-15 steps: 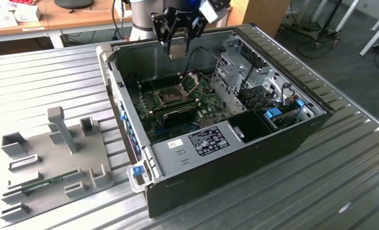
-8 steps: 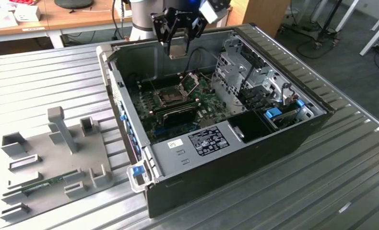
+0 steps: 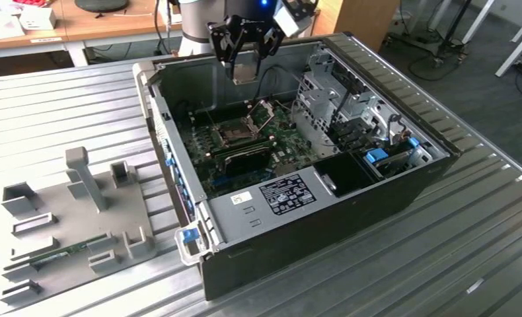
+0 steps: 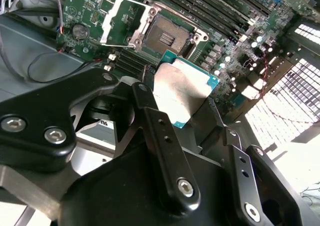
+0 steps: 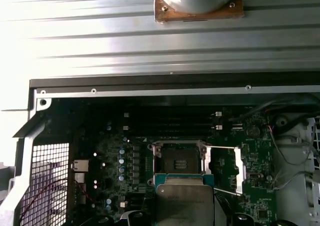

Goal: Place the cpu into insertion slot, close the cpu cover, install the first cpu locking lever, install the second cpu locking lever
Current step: 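Place the cpu into insertion slot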

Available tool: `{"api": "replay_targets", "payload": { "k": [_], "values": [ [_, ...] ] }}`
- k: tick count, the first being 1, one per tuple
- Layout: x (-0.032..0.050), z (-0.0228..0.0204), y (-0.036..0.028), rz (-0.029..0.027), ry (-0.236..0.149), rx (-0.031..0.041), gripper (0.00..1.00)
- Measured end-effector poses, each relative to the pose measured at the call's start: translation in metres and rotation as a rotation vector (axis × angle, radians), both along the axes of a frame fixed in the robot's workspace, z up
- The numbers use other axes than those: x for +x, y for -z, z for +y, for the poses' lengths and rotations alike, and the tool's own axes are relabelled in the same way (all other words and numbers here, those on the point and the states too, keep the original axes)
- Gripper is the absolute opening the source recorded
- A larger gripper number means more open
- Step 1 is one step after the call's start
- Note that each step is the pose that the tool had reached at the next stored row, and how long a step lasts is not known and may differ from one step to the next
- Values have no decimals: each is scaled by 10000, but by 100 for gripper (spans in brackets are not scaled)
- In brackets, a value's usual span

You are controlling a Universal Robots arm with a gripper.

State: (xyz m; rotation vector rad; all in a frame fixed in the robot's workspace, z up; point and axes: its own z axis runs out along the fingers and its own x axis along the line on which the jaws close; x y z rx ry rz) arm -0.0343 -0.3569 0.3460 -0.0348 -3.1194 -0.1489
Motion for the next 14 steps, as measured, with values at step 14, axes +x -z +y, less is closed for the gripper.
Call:
{"api": "replay_targets", "payload": {
  "k": [14],
  "values": [
    [0,3,131,1,0,-2,54]
  ]
}}
